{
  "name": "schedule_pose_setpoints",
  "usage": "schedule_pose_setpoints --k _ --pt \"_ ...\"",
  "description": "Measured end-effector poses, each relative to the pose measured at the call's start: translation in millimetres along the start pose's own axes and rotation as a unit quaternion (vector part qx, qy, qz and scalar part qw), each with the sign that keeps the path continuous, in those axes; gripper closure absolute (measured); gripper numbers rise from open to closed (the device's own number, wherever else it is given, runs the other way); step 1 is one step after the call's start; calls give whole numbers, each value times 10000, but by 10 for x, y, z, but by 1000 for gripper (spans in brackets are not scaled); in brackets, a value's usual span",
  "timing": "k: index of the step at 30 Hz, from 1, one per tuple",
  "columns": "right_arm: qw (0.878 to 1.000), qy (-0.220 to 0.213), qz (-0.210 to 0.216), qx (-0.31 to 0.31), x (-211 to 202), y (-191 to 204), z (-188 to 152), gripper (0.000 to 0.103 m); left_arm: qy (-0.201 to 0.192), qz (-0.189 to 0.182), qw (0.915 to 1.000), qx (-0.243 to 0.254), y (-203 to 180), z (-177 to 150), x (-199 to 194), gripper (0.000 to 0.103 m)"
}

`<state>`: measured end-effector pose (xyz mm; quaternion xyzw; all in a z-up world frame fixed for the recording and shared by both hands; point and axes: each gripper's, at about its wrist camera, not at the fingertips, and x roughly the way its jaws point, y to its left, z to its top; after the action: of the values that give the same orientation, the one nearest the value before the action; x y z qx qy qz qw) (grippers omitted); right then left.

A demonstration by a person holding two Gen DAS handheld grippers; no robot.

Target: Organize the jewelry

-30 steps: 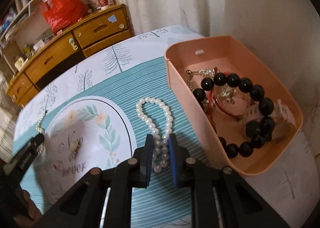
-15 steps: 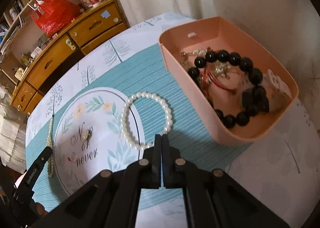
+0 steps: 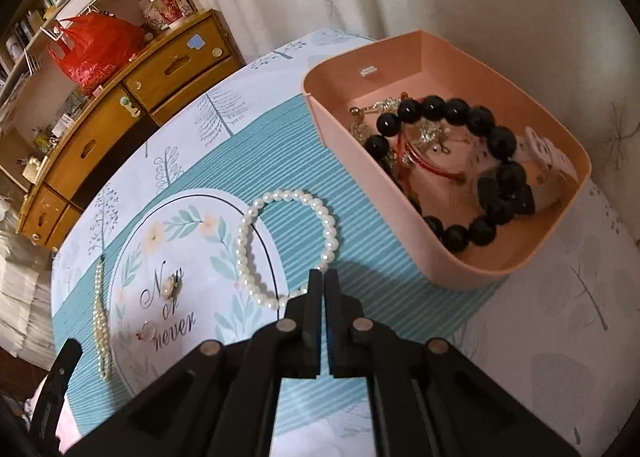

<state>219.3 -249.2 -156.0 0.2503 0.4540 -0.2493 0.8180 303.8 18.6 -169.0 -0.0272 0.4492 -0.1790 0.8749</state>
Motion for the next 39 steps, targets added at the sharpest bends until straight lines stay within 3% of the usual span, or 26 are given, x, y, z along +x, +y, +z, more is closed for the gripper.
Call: schedule_pose_setpoints --k 2,4,7,10,12,14,18,21,22,23,24,26,27,33,39 --pt "9999 -24 -100 -72 53 49 20 94 102 66 9999 -29 21 -29 49 44" --pt "9998 -66 -164 -99 76 75 29 87 43 73 9999 -94 56 -44 47 26" --pt "9996 -144 -212 -91 82 89 39 76 -71 60 9999 -80 93 -26 49 26" --pt "9996 -233 -151 -18 76 76 62 74 -27 185 9998 67 85 26 136 26" --pt "9996 -284 -87 10 73 81 81 73 47 177 9997 143 79 54 201 29" --pt "9995 -258 -139 78 111 81 106 71 199 265 9993 157 76 60 303 45" --pt "9990 -283 -279 185 170 81 169 71 173 394 9982 417 -16 37 333 49" --pt "9982 -306 -514 -42 226 154 187 72 134 728 9943 766 -134 -7 345 49" --pt "9965 -308 -703 -333 249 223 182 75 99 756 9936 831 -162 -17 335 54" --pt "9941 -305 -859 -583 268 278 176 84 103 687 9944 791 -173 -20 327 63" --pt "9934 -316 -766 -793 275 321 168 94 104 636 9957 671 -173 -12 319 66" --pt "9953 -254 -505 -790 274 312 168 96 95 718 9959 538 -174 3 328 85" --pt "9964 -197 -356 -738 269 287 175 96 104 749 9960 467 -171 14 339 88" --pt "9982 337 428 -236 278 95 262 96 156 738 9970 -180 -82 42 343 95" --pt "9890 998 1088 -61 295 13 305 96 44 777 9939 -785 -41 38 202 99"
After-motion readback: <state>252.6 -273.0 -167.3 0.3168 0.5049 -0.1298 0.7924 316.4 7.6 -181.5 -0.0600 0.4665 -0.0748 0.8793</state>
